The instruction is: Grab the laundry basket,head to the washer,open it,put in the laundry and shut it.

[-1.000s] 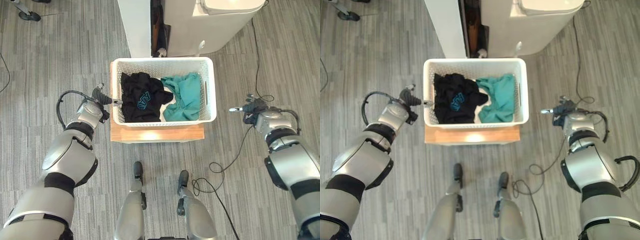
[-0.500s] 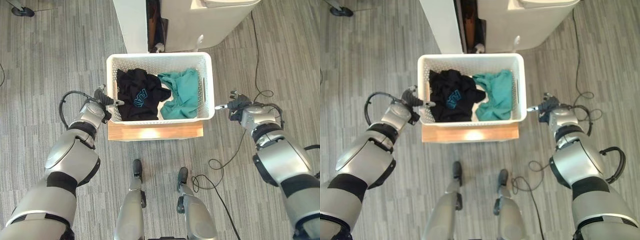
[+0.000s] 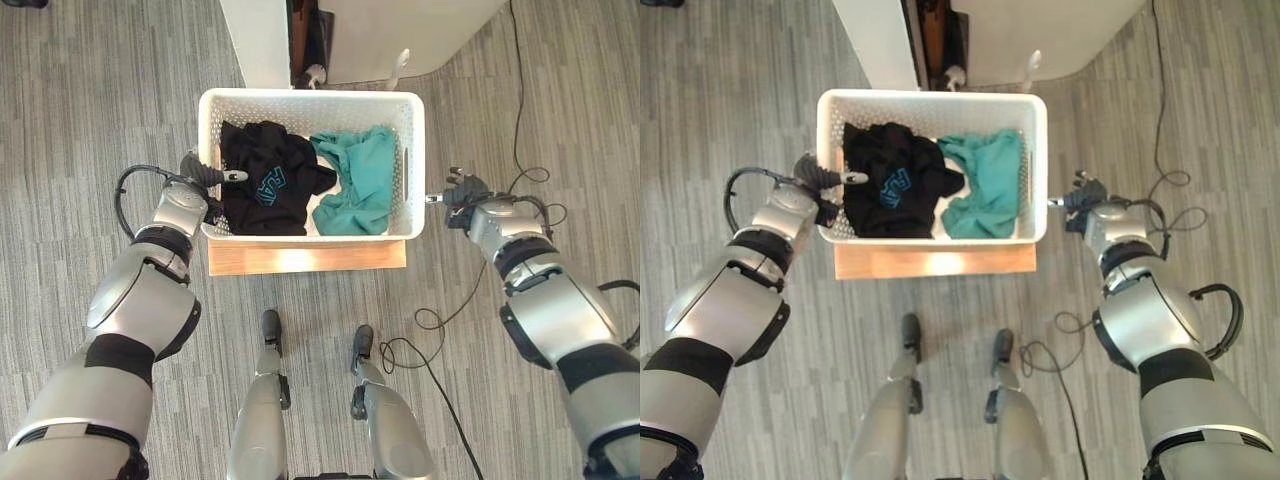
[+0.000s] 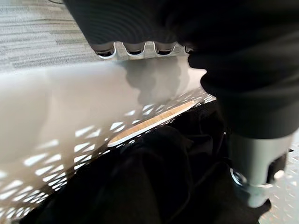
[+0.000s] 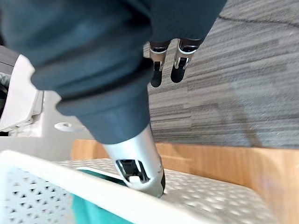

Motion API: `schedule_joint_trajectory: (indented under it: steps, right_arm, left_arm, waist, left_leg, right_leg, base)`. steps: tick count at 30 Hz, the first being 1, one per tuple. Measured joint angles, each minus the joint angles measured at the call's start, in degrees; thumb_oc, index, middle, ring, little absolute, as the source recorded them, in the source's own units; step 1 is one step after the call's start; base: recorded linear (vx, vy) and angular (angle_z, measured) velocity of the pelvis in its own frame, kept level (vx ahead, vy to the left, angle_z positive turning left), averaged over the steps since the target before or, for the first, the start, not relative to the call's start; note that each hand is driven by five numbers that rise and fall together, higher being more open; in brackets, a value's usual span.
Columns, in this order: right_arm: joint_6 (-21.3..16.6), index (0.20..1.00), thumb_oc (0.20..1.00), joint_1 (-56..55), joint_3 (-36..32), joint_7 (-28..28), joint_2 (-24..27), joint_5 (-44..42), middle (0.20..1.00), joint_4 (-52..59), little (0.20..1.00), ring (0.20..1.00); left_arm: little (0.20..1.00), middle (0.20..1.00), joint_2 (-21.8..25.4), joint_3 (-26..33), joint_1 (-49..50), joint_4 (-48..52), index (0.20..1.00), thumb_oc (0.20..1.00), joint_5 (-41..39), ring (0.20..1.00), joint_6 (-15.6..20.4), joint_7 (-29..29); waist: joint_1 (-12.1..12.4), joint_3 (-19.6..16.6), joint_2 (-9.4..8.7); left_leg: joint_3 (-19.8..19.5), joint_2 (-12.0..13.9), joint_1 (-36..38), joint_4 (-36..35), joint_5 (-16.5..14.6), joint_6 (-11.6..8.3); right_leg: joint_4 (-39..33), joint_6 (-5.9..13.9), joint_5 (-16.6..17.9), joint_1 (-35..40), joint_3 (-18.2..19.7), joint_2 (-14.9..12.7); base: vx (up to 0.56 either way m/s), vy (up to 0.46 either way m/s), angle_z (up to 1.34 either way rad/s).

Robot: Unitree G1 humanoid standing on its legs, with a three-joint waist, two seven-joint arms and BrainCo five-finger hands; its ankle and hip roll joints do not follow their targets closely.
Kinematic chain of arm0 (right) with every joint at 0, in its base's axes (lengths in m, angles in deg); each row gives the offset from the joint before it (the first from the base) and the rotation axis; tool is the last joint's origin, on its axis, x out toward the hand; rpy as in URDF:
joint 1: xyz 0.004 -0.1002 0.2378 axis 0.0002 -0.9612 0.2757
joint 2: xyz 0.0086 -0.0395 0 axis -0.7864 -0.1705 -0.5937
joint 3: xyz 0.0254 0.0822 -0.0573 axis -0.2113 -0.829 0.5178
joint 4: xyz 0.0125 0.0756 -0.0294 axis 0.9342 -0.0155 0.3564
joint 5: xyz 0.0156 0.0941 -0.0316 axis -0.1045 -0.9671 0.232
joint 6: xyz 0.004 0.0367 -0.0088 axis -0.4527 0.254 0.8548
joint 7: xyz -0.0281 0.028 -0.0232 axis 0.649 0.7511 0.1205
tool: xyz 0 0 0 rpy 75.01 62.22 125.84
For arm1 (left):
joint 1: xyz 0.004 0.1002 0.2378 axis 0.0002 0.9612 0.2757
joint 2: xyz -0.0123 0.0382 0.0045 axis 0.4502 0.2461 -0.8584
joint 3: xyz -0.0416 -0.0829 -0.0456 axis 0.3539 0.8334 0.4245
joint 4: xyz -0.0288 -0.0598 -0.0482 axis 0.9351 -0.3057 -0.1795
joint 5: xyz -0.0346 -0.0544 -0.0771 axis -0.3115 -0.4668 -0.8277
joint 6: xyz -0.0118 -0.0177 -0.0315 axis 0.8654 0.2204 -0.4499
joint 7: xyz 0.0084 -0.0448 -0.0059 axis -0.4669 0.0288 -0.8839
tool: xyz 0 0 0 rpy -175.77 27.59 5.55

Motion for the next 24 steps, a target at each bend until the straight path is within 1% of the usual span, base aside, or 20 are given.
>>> schedule_joint_trajectory:
  steps: [1, 3, 4, 5, 6, 8, 10, 12, 15, 19, 22, 23, 24]
  right_arm:
    - [0.0, 1.0, 1.0, 0.2, 0.9, 0.2, 0.4, 0.0, 1.0, 0.6, 1.0, 1.0]
    - [0.1, 1.0, 1.0, 1.0, 4.4, 1.4, 2.2, 0.2, 1.0, 3.8, 1.0, 1.0]
    - [0.3, 1.0, 1.0, 1.4, 6.4, 2.2, 2.9, 0.5, 1.0, 5.9, 1.0, 1.0]
    - [0.6, 1.0, 1.0, 2.1, 7.6, 3.7, 3.6, 0.7, 1.0, 8.2, 1.0, 1.0]
    - [1.0, 1.0, 1.0, 2.2, 8.8, 4.5, 4.7, 0.7, 1.0, 10.1, 1.0, 1.0]
    - [1.1, 1.0, 1.0, 2.5, 9.2, 6.2, 7.0, 1.5, 1.0, 12.9, 1.0, 1.0]
    - [1.1, 1.0, 1.0, 2.9, 11.1, 6.6, 9.2, 2.1, 1.0, 15.9, 1.0, 1.0]
    - [1.0, 1.0, 1.0, 3.8, 11.0, 6.6, 9.5, 2.3, 1.0, 16.4, 1.0, 1.0]
    - [1.0, 1.0, 1.0, 3.9, 11.0, 6.6, 9.1, 2.2, 1.0, 16.2, 1.0, 1.0]
    - [1.1, 1.0, 1.0, 4.0, 11.0, 6.3, 5.5, 2.3, 1.0, 12.7, 1.0, 1.0]
    - [1.1, 1.0, 1.0, 4.0, 10.9, 6.2, 4.4, 2.3, 1.0, 11.7, 1.0, 1.0]
    - [1.1, 1.0, 1.0, 3.8, 11.0, 6.2, 2.7, 2.7, 1.0, 10.3, 1.0, 1.0]
    - [1.2, 1.0, 1.0, 3.8, 11.0, 6.2, 2.1, 2.9, 1.0, 9.9, 1.0, 1.0]
  left_arm:
    - [1.0, 1.0, 0.2, 0.0, 0.0, 0.0, 1.0, 1.0, 0.0, 1.0, 0.0, 0.0]
    - [1.0, 1.0, 1.8, -0.3, 0.0, -0.1, 1.0, 1.0, 0.0, 1.0, 0.0, -0.2]
    - [1.0, 1.0, 2.9, -0.4, 0.0, -0.1, 1.0, 1.0, 0.1, 1.0, 0.0, -0.3]
    - [1.0, 1.0, 4.3, -0.8, 0.0, -0.1, 1.0, 1.0, 0.1, 1.0, -0.1, -0.4]
    - [1.0, 1.0, 4.7, -0.9, -0.1, -0.1, 1.0, 1.0, 0.2, 1.0, -0.1, -0.6]
    - [1.0, 1.0, 5.0, -0.9, -0.1, -0.5, 1.0, 1.0, 0.2, 1.0, -0.1, -0.7]
    - [1.0, 1.0, 5.3, -0.9, 0.4, -0.9, 1.0, 1.0, 0.2, 1.0, -0.2, -1.2]
    - [1.0, 1.0, 5.4, -0.9, 0.4, -1.9, 1.0, 1.0, 0.2, 1.0, -0.3, -1.6]
    - [1.0, 1.0, 5.4, -0.8, 0.4, -2.0, 1.0, 1.0, 0.2, 1.0, -0.3, -1.6]
    - [1.0, 1.0, 5.5, -0.8, 0.1, -1.9, 1.0, 1.0, 0.0, 1.0, 0.1, -1.1]
    - [1.0, 1.0, 5.6, -1.0, -1.0, -1.8, 1.0, 1.0, -0.1, 1.0, 0.2, -1.1]
    - [1.0, 1.0, 5.4, -1.0, -1.0, -1.7, 1.0, 1.0, -0.1, 1.0, 0.1, -1.2]
    - [1.0, 1.0, 5.4, -1.0, -1.0, -1.6, 1.0, 1.0, -0.2, 1.0, 0.1, -1.2]
  waist:
    - [0.0, 0.1, -0.16]
    - [-0.5, 0.5, -1.04]
    - [-0.7, 0.8, -1.69]
    - [-1.5, 1.1, -2.77]
    - [-1.6, 1.1, -3.25]
    - [-1.8, 1.0, -4.42]
    - [-1.6, 0.9, -4.79]
    - [-2.1, 0.8, -4.99]
    - [-2.1, 0.8, -4.98]
    - [-1.8, 0.8, -4.97]
    - [-1.2, 0.8, -4.92]
    - [-1.1, 0.8, -4.9]
    - [-1.0, 0.8, -4.9]
  left_leg:
    - [0.2, 0.0, 0.1, 0.0, 0.0, 0.0]
    - [0.5, 0.2, 0.4, 0.0, 0.0, 0.0]
    - [0.8, 0.3, 0.8, 0.1, 0.0, 0.0]
    - [1.0, 0.5, 1.2, 0.2, 0.0, 0.0]
    - [1.1, 0.6, 1.3, 0.2, 0.0, 0.0]
    - [1.4, 0.8, 1.7, 0.4, 0.0, 0.0]
    - [1.8, 0.9, 2.0, 0.4, 0.0, 0.0]
    - [1.8, 1.0, 2.1, 0.5, 0.0, -0.07]
    - [1.9, 1.1, 2.0, 0.5, 0.2, -0.28]
    - [1.9, 1.4, 1.5, 0.5, 0.3, -0.47]
    - [1.8, 1.3, -0.1, 0.9, 0.4, -0.51]
    - [1.6, 1.2, -0.9, 1.1, 0.4, -0.51]
    - [1.6, 1.2, -1.2, 1.1, 0.4, -0.51]
  right_leg:
    - [0.0, -0.09, 0.1, 0.0, 0.1, 0.0]
    - [0.1, -0.3, 0.2, 0.0, 0.3, 0.1]
    - [0.4, -0.31, 0.2, 0.0, 0.5, 0.1]
    - [0.5, -0.43, 0.3, 0.3, 0.6, 0.3]
    - [0.6, -0.49, 0.4, 0.3, 0.7, 0.3]
    - [0.6, -0.68, 0.6, 0.5, 1.1, 0.6]
    - [0.8, -0.67, 0.6, 0.6, 1.6, 0.6]
    - [0.8, -0.57, 0.8, 0.6, 1.7, 0.7]
    - [0.7, -0.56, 1.0, 0.5, 1.8, 0.9]
    - [0.6, -0.63, 1.1, -0.2, 1.9, 1.0]
    - [0.6, -0.82, 1.3, -1.5, 1.8, 1.1]
    - [0.6, -0.85, 1.3, -2.0, 1.6, 1.0]
    - [0.6, -0.86, 1.3, -2.3, 1.6, 1.0]
  base:
    - [0.04, 0.03, -0.06]
    - [0.03, 0.01, -0.12]
    - [0.02, 0.007, -0.15]
    - [0.03, 0.007, -0.14]
    - [0.03, 0.002, -0.1]
    - [0.02, 0.003, -0.09]
    - [0.0, 0.006, -0.11]
    - [0.0, 0.002, -0.06]
    - [0.0, 0.0, 0.0]
    - [-0.01, -0.002, -0.02]
    - [0.0, 0.001, 0.02]
    - [0.01, 0.013, 0.07]
    - [0.01, 0.015, 0.07]
